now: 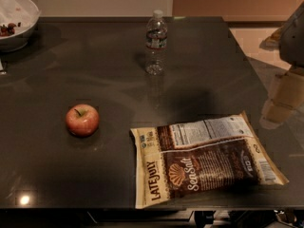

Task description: Move brown chip bag near water bottle

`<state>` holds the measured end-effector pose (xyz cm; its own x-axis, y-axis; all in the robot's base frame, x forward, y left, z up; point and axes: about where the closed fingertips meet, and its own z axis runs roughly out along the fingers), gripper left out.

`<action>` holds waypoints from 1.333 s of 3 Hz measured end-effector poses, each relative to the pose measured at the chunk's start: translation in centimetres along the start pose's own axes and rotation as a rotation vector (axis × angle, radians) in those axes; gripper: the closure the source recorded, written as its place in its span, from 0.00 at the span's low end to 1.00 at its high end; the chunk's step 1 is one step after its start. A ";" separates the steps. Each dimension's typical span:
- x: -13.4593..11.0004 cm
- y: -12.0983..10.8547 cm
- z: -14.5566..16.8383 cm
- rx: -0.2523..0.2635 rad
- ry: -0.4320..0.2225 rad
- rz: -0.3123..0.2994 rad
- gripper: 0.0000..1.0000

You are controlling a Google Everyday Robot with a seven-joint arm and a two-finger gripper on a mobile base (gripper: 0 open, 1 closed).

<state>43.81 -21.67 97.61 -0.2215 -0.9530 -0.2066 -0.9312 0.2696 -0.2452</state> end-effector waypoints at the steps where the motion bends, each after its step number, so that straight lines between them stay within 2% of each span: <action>1: 0.0 0.0 0.0 0.000 0.000 0.000 0.00; 2: -0.4 1.2 0.9 -0.047 -0.021 -0.017 0.00; 4: -1.1 5.2 4.9 -0.145 -0.072 -0.067 0.00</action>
Offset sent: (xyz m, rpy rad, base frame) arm -0.0202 0.0193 -0.0307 0.0616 0.1174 0.0778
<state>40.62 -18.55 91.93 -0.1409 -0.9545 -0.2628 -0.9764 0.1779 -0.1227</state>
